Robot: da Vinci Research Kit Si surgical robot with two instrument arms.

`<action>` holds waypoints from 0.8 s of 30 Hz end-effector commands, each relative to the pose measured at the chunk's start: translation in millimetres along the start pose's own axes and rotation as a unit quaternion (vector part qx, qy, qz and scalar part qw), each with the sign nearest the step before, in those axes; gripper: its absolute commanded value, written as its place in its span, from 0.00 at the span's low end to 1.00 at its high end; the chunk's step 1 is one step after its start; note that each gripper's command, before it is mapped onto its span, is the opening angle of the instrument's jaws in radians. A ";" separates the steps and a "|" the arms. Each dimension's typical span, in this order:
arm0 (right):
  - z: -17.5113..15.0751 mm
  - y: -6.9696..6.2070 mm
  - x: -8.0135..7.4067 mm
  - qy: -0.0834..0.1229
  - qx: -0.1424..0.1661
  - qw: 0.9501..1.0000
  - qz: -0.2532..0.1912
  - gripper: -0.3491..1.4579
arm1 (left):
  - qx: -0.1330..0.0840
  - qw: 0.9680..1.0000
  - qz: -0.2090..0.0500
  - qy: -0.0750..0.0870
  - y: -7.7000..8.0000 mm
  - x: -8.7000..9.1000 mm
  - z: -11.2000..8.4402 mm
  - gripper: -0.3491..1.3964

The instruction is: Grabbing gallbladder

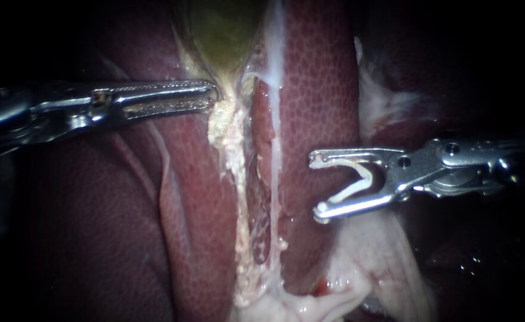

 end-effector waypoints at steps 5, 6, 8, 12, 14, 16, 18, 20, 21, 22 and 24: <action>0.0 0.0 0.0 0.000 0.000 1.000 0.000 0.52 | 0.000 1.000 0.000 0.000 0.0 0.0 -0.1 0.07; 0.0 0.0 0.0 0.000 0.000 1.000 0.000 0.52 | 0.000 1.000 0.000 0.000 0.0 0.1 -0.1 0.10; 0.0 0.0 0.0 0.000 0.000 1.000 0.000 0.52 | 0.000 1.000 0.000 0.000 0.0 0.1 -0.2 0.13; -0.1 0.0 0.0 0.000 0.000 1.000 0.000 0.52 | 0.000 1.000 0.001 0.000 -0.3 0.0 -0.6 0.22; -0.1 0.0 0.0 0.000 0.000 1.000 0.000 0.52 | 0.000 1.000 0.001 0.000 -0.5 -0.1 -0.8 0.27; -0.1 0.0 0.0 0.000 0.000 1.000 0.000 0.52 | 0.000 1.000 0.001 0.000 -0.8 -0.2 -1.2 0.31; -0.1 0.0 0.0 0.000 0.000 1.000 0.000 0.52 | 0.001 1.000 0.001 0.000 -1.1 -0.3 -1.5 0.34; -0.1 0.0 0.0 0.000 0.000 1.000 0.000 0.52 | 0.001 1.000 0.001 0.000 -1.5 -0.4 -1.9 0.37; -0.1 0.0 0.0 0.000 0.000 1.000 0.000 0.52 | 0.001 1.000 0.001 0.001 -1.7 -0.5 -2.1 0.38; -0.1 0.0 0.0 0.000 0.000 1.000 0.000 0.52 | 0.002 1.000 0.001 0.001 -2.0 -0.6 -2.4 0.38; -0.1 0.0 0.0 0.000 0.000 1.000 0.000 0.52 | 0.002 1.000 0.001 0.001 -2.3 -0.7 -2.9 0.38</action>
